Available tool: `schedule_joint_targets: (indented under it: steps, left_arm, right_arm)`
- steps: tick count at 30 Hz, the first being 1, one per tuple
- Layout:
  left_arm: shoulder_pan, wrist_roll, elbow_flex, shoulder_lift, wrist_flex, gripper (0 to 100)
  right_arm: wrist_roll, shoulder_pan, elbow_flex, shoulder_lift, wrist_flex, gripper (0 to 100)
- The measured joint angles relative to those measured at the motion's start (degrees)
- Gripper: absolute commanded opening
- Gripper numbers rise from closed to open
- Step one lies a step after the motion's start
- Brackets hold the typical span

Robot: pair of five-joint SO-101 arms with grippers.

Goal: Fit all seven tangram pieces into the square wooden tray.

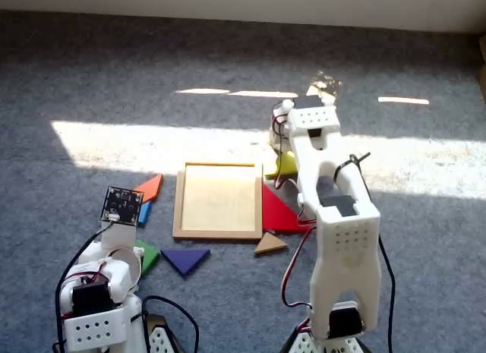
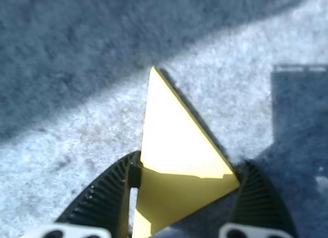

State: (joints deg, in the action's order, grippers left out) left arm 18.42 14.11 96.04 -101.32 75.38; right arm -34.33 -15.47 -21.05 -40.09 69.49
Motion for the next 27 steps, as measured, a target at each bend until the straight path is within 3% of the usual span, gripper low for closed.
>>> schedule_joint_targets:
  steps: [9, 14, 27]
  left_arm:
    - [0.0, 0.0, 0.0, 0.0, 0.0, 1]
    - [0.0, 0.0, 0.0, 0.0, 0.0, 1]
    - [0.0, 0.0, 0.0, 0.0, 0.0, 1]
  right_arm:
    - [0.35, -0.44, 0.18, 5.54, 5.1, 14.9]
    - [5.19, -0.88, 0.18, 11.34, 9.23, 14.9]
    - [6.59, -20.48, 0.18, 16.44, 14.24, 14.9]
